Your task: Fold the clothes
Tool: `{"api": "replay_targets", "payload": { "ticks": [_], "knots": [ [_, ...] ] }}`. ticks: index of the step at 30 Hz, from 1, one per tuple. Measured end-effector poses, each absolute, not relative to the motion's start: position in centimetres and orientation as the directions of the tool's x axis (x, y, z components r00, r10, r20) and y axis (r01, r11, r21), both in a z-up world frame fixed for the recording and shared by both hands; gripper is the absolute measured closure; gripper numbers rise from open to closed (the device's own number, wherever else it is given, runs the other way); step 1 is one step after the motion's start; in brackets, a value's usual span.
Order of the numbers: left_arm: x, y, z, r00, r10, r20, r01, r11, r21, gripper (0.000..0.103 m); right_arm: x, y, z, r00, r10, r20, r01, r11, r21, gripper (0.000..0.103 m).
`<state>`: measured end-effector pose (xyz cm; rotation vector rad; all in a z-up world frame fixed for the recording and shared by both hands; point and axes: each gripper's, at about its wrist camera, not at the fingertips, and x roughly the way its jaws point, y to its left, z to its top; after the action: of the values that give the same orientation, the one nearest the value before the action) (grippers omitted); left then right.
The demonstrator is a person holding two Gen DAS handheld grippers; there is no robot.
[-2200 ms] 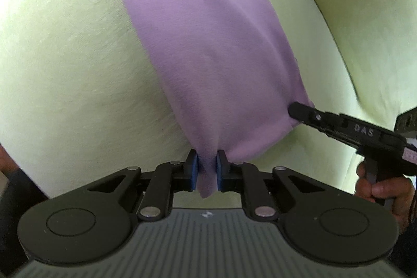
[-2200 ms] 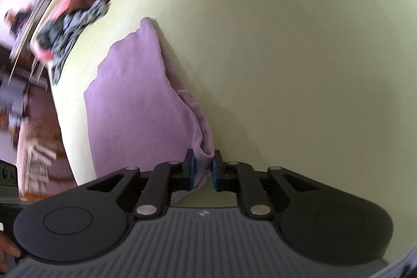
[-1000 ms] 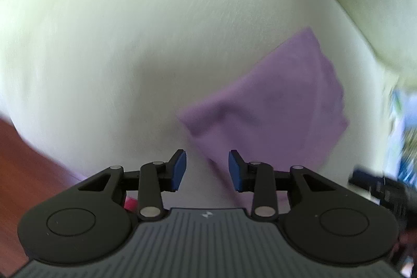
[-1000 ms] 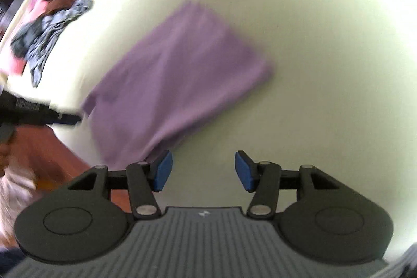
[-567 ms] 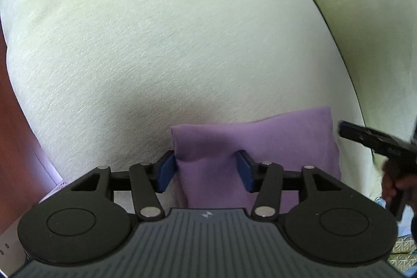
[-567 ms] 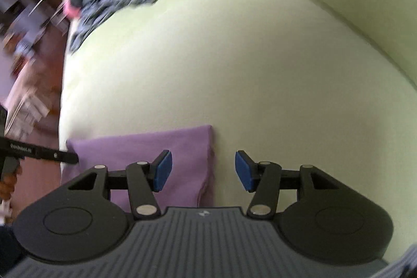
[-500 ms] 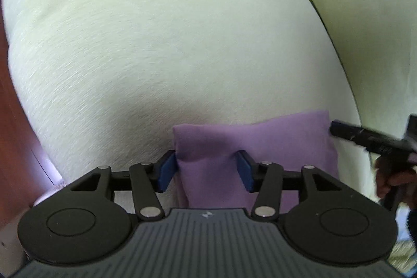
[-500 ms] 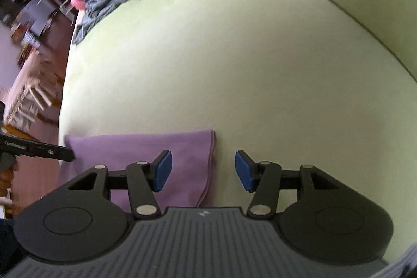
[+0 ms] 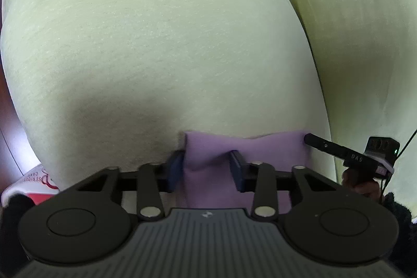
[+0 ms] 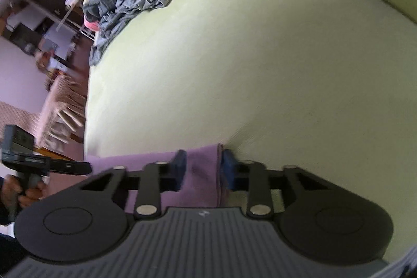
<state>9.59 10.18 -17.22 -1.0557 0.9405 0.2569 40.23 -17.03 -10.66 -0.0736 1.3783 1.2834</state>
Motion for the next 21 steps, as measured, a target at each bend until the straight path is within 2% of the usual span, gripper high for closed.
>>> {"api": "replay_targets", "payload": {
  "ticks": [1, 2, 3, 5, 11, 13, 21],
  "knots": [
    [9.8, 10.4, -17.3, 0.605, -0.247, -0.757, -0.586, 0.506, -0.633, 0.074, 39.7, -16.7, -10.9, -0.310, 0.605, -0.733, -0.696, 0.380, 0.609, 0.098],
    [10.0, 10.6, -17.4, 0.610, -0.256, -0.750, -0.579, 0.503, -0.642, 0.083, 39.1, -16.6, -11.0, -0.298, 0.608, -0.736, -0.710, 0.374, 0.596, 0.099],
    [10.1, 10.9, -17.5, 0.614, -0.265, -0.743, -0.572, 0.500, -0.650, 0.087, 39.0, -16.7, -11.0, -0.285, 0.614, -0.736, -0.713, 0.378, 0.591, 0.099],
    [10.1, 11.7, -16.0, 0.611, -0.275, -0.742, -0.553, 0.523, -0.649, 0.089, 39.1, -17.5, -10.9, -0.243, 0.636, -0.733, -0.700, 0.407, 0.586, 0.100],
    [15.2, 12.3, -16.0, 0.597, -0.307, -0.741, -0.453, 0.633, -0.628, 0.089, 38.8, -20.8, -9.9, -0.099, 0.640, -0.762, -0.669, 0.524, 0.527, 0.100],
    [19.2, 12.9, -16.2, 0.569, -0.334, -0.751, -0.374, 0.709, -0.599, 0.089, 38.4, -22.5, -9.6, -0.029, 0.633, -0.774, -0.632, 0.588, 0.505, 0.100],
    [32.0, 11.8, -15.9, 0.464, -0.412, -0.784, -0.047, 0.873, -0.486, 0.089, 33.3, -29.5, -8.5, 0.298, 0.535, -0.791, -0.292, 0.839, 0.458, 0.100]
  ]
}}
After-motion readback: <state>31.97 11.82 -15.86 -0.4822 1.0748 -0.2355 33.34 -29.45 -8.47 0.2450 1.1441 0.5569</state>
